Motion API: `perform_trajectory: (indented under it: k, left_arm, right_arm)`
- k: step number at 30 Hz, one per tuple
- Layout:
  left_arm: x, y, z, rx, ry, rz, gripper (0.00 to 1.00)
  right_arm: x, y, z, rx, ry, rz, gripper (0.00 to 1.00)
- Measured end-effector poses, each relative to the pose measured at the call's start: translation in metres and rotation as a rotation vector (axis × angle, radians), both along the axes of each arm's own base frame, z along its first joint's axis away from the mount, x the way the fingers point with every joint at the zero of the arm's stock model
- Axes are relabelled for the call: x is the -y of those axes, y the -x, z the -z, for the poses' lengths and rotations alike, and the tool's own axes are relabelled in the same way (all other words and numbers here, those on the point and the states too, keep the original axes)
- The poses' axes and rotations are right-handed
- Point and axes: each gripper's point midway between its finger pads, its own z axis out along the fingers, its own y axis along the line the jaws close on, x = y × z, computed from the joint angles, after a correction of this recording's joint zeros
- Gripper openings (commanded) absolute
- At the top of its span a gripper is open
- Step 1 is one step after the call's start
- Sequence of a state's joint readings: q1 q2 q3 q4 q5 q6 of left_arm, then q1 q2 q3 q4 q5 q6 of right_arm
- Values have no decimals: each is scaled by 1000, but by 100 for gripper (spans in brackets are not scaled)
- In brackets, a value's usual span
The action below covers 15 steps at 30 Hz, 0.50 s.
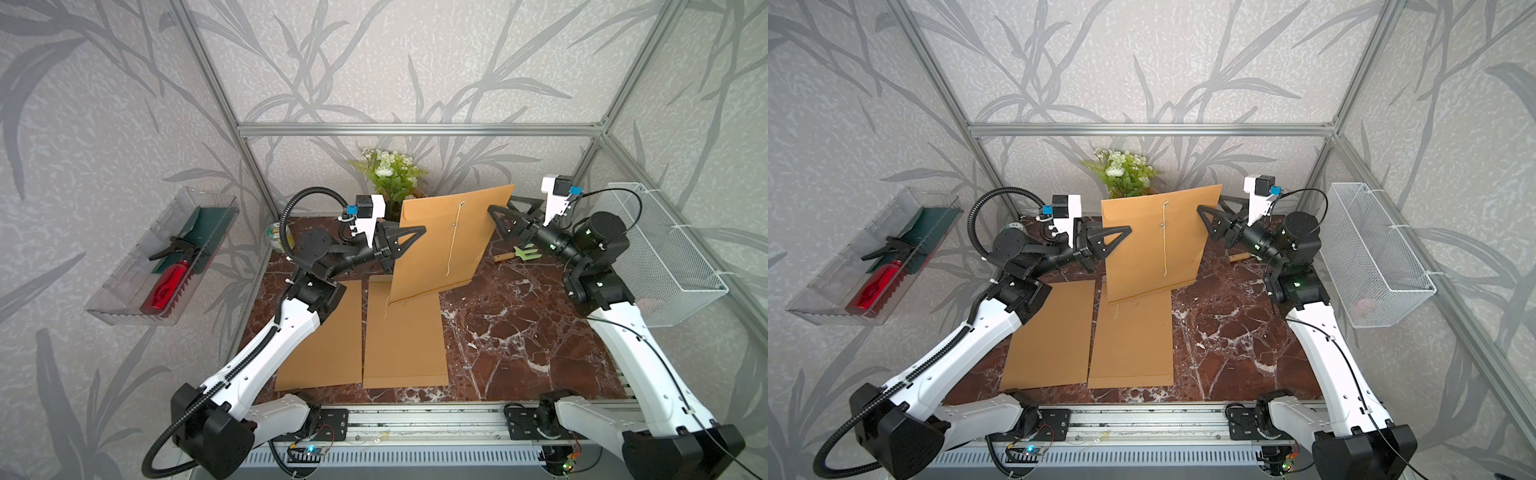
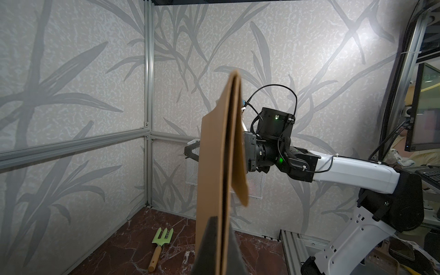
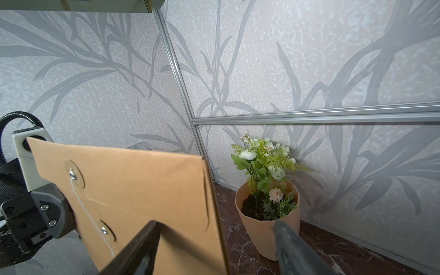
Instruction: Open the file bag
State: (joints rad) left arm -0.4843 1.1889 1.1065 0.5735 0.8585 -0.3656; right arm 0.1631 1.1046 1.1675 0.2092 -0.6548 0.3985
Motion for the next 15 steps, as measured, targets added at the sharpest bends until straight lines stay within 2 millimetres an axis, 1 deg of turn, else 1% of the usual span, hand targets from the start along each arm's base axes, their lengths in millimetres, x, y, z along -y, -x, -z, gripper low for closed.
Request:
perform_trajectory:
  k: [8, 11, 15]
  left_arm:
    - [-2, 8, -5, 44, -9, 4, 0]
    - [-4, 13, -7, 64, -21, 0, 0]
    - [-8, 22, -12, 102, -22, 4, 0]
  right_arm:
    - [-2, 4, 9, 40, -44, -102, 78]
    - [4, 3, 15, 56, -75, -145, 78]
    - [16, -4, 14, 84, -126, -198, 78]
